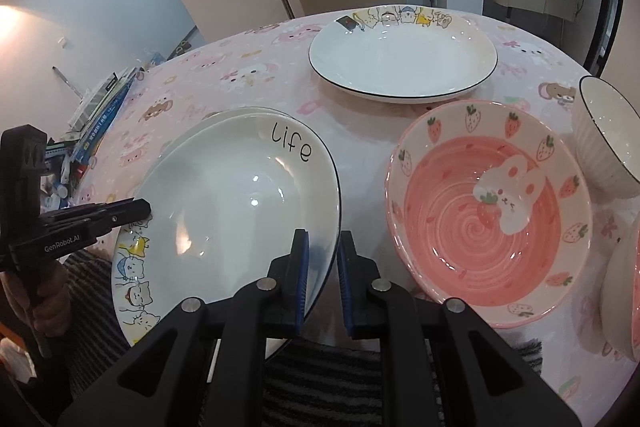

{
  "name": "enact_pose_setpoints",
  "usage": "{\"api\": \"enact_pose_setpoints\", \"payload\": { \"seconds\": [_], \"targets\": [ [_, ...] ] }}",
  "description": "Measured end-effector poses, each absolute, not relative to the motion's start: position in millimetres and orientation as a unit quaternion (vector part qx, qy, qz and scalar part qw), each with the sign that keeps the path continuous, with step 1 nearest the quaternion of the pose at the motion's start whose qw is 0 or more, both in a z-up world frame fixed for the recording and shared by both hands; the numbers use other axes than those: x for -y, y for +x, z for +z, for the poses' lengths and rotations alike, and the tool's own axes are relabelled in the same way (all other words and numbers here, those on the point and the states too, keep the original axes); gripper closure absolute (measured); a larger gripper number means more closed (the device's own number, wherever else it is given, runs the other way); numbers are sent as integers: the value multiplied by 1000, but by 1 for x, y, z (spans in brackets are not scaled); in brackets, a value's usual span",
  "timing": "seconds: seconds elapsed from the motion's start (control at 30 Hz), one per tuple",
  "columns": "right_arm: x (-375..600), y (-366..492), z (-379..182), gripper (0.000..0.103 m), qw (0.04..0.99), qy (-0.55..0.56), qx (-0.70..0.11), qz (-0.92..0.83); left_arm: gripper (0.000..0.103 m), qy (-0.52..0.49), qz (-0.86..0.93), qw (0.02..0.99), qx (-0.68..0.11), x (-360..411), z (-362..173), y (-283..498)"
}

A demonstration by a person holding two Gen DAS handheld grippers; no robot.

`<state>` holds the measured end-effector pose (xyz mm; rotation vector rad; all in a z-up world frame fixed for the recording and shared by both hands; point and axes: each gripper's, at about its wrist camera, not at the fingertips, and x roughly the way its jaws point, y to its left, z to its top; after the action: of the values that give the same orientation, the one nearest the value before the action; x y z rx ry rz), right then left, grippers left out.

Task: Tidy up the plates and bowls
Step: 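Lower the held plate flat onto the other 'Life' plate with the left tool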

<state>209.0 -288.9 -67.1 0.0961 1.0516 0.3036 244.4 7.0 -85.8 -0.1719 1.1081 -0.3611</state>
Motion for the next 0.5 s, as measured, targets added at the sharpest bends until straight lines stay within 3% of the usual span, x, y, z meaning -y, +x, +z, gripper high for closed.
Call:
{"api": "enact_pose_setpoints", "payload": {
  "seconds": [0.5],
  "targets": [
    [288,210,-67,90,860,39,-491,134,89,-22,-157,847,-508,8,-82,235]
  ]
}}
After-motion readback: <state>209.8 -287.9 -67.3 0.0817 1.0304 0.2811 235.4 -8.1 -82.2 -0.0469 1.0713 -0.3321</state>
